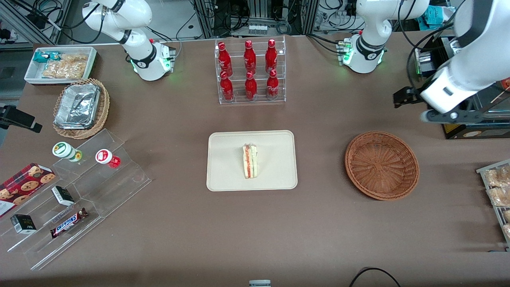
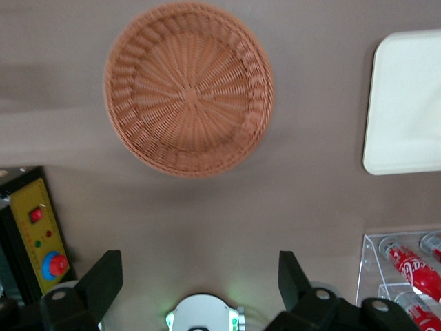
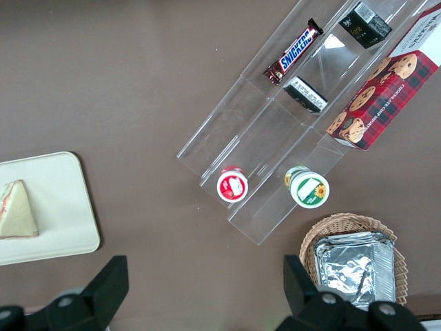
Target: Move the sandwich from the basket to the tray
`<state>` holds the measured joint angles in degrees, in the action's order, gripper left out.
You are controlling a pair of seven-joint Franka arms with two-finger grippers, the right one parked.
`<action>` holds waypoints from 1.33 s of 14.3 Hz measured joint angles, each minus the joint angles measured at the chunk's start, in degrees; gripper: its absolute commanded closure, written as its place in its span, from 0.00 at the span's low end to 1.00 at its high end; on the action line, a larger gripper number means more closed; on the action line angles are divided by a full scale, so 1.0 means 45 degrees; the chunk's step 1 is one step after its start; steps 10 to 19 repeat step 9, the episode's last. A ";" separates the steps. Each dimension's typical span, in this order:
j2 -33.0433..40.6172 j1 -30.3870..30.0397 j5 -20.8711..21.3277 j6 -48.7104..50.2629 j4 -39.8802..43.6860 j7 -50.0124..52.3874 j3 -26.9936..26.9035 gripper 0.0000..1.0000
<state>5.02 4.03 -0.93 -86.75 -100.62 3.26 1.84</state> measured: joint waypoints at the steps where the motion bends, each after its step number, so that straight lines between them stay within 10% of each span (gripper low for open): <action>1: 0.0004 -0.0049 0.0083 -0.0006 0.0317 -0.0049 -0.0120 0.00; 19: -0.0272 -0.0303 0.0272 -0.0098 0.1371 -0.0065 -0.0309 0.00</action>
